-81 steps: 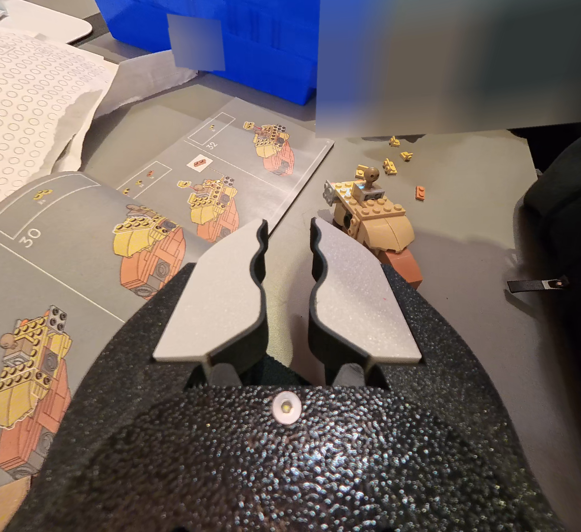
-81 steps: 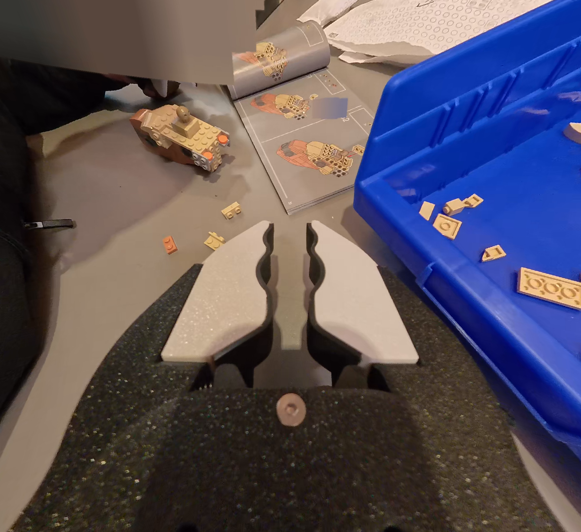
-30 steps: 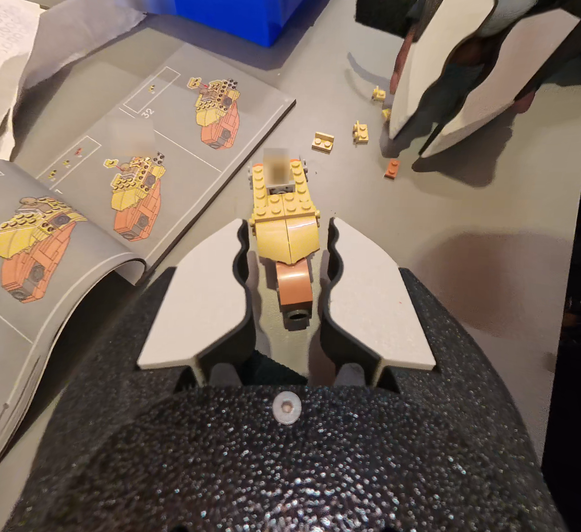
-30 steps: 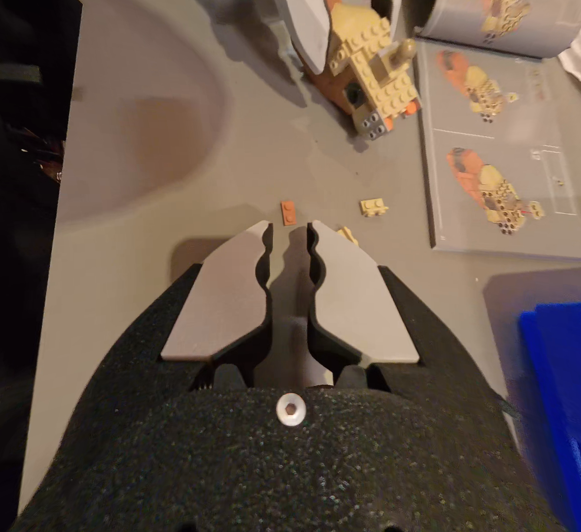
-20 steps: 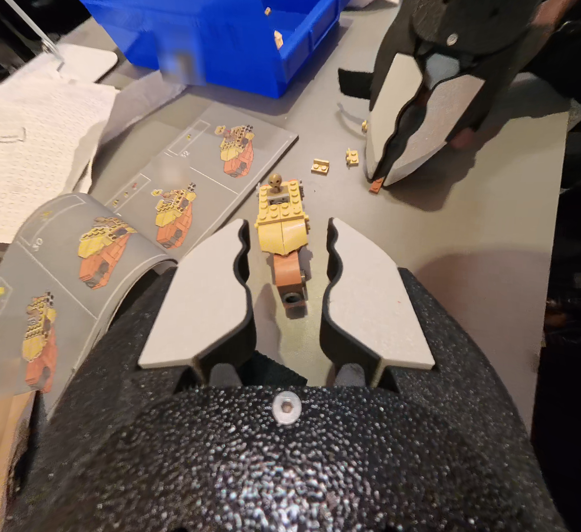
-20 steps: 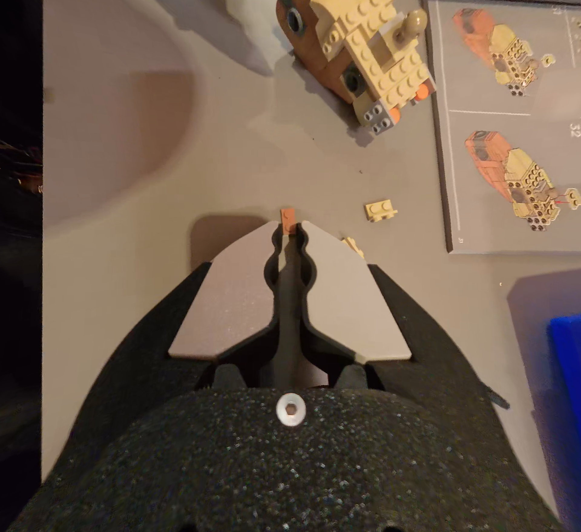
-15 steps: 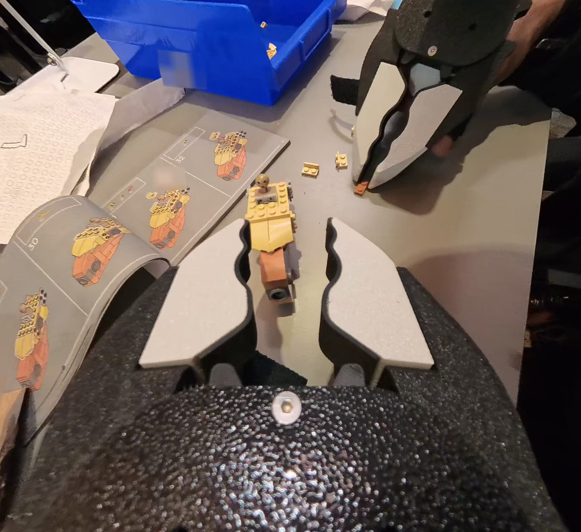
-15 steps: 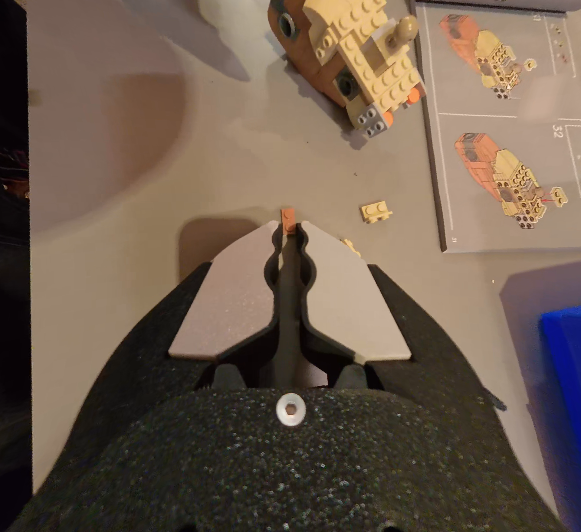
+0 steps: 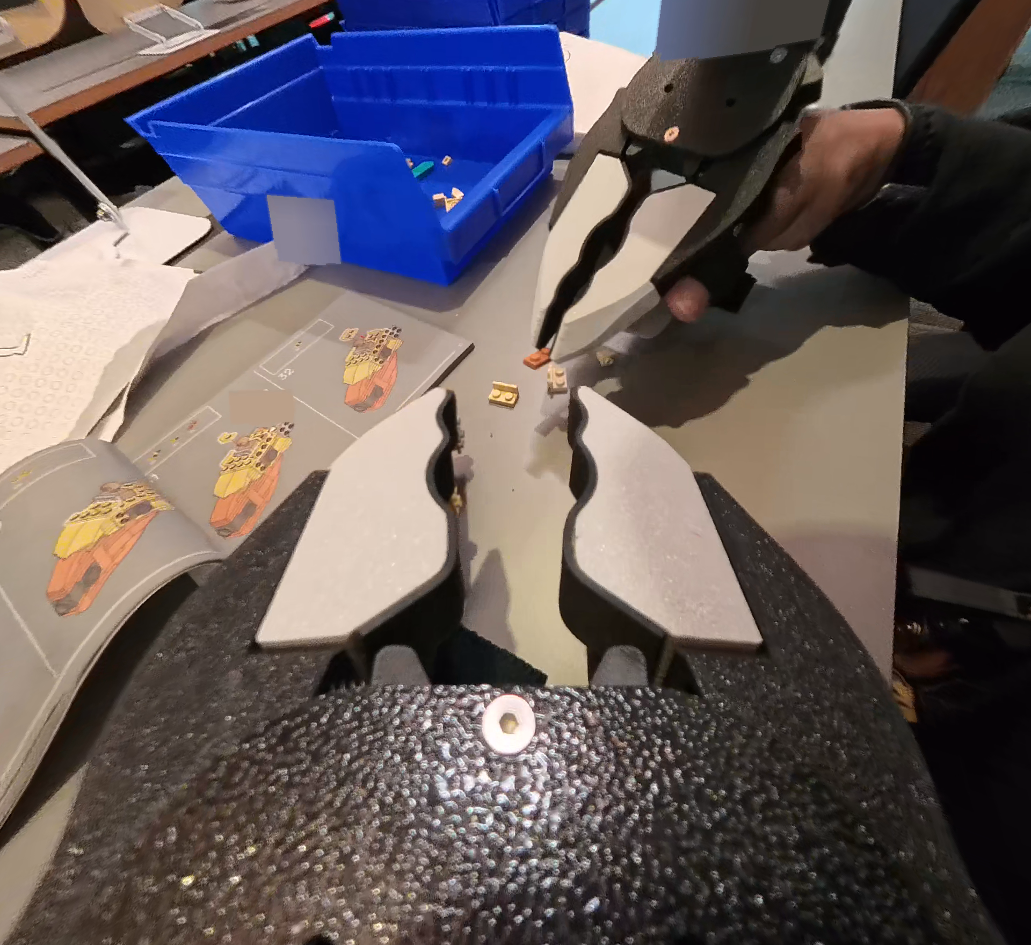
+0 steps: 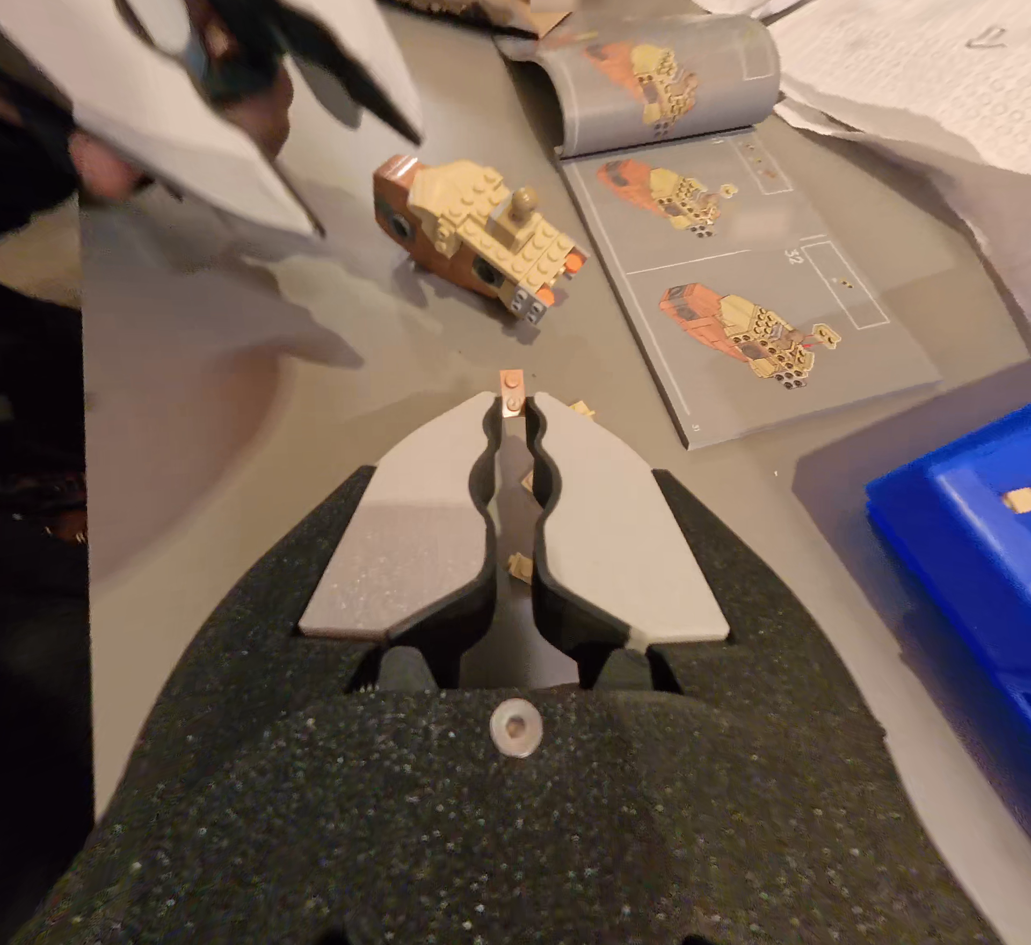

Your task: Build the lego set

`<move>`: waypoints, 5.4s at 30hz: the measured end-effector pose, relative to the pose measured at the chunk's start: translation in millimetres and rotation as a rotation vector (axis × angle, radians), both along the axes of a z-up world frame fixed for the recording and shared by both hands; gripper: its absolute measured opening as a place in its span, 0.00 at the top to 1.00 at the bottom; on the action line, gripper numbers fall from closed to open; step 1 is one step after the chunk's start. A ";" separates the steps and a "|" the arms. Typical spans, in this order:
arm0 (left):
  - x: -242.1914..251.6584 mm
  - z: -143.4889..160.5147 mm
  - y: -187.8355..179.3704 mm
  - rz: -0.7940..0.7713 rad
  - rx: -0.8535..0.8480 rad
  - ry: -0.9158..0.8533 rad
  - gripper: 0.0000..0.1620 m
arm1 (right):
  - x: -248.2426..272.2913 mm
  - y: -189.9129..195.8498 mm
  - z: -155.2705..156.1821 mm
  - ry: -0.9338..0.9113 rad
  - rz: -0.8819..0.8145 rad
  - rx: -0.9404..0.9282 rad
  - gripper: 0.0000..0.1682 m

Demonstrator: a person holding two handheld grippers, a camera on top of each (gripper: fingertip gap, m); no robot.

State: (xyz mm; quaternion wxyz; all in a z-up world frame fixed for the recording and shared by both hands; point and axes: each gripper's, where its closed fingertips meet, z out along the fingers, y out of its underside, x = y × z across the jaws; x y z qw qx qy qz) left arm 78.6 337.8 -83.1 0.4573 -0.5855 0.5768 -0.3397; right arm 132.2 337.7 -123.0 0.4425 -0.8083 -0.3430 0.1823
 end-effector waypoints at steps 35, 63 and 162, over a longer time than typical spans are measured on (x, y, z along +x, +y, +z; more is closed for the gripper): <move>25.1 -22.6 -3.2 0.123 0.292 0.062 0.86 | -38.4 -8.8 23.4 0.519 -0.114 -0.263 0.96; 13.9 25.9 -16.8 -0.136 0.146 -0.277 0.90 | -38.1 -19.4 66.6 0.899 0.095 -0.502 0.90; -25.0 -21.9 43.3 0.124 -0.183 0.109 0.68 | -37.7 -2.2 48.2 -0.279 0.884 0.635 0.96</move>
